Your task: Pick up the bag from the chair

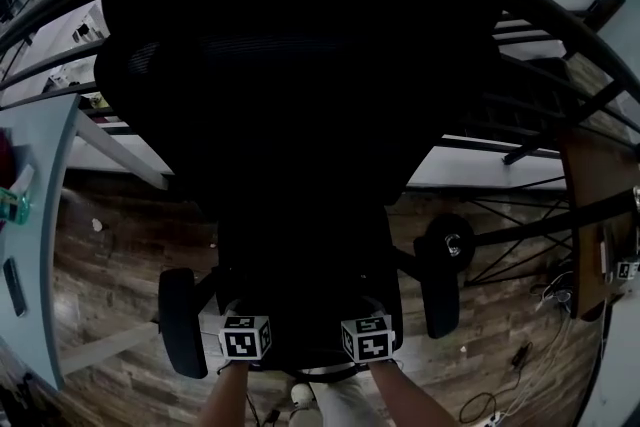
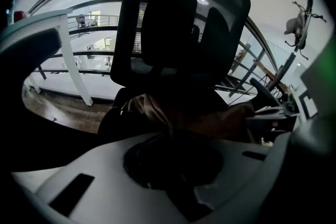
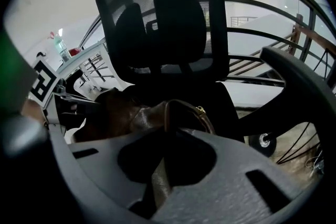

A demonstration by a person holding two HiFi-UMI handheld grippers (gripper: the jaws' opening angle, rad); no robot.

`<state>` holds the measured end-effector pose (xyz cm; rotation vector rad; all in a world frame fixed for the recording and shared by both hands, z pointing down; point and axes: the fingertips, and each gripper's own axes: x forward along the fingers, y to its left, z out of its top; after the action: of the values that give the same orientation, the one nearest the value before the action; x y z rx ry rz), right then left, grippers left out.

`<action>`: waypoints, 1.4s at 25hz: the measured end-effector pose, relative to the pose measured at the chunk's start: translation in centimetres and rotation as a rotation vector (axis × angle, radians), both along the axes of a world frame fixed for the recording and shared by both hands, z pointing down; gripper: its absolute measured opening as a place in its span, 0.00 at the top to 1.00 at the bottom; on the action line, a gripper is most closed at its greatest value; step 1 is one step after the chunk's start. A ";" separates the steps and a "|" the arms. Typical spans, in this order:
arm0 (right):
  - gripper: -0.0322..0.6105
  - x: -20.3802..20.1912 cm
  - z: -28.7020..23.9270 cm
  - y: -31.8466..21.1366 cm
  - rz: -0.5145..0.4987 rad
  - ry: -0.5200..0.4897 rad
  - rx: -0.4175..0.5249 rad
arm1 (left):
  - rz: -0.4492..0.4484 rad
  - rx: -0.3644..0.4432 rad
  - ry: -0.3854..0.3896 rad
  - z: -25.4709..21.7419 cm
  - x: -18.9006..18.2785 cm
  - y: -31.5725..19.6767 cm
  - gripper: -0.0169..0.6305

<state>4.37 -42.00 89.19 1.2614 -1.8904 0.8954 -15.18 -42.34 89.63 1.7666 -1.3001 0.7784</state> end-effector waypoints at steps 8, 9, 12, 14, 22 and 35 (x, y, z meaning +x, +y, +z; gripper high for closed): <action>0.93 1.5 -5.3 2.5 0.027 -0.008 0.075 | -0.003 0.076 0.038 -5.4 1.8 2.9 0.95; 0.93 1.7 -6.1 2.7 0.028 -0.007 0.085 | -0.004 0.085 0.043 -6.1 2.0 3.3 0.95; 0.93 2.0 -8.3 3.4 0.021 -0.006 0.114 | -0.003 0.107 0.056 -8.1 2.4 4.3 0.95; 0.93 2.3 -9.8 3.9 0.010 -0.009 0.136 | -0.010 0.126 0.068 -9.5 2.6 4.9 0.95; 0.93 2.3 -16.1 6.0 0.008 -0.036 0.198 | -0.036 0.188 0.102 -15.5 2.7 7.6 0.95; 0.93 1.4 -24.4 11.2 -0.009 -0.078 0.276 | -0.085 0.268 0.150 -23.2 1.9 12.8 0.95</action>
<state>5.73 -30.83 64.74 1.3934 -2.1357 0.7053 -13.31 -29.55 66.46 1.9230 -1.4179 0.4302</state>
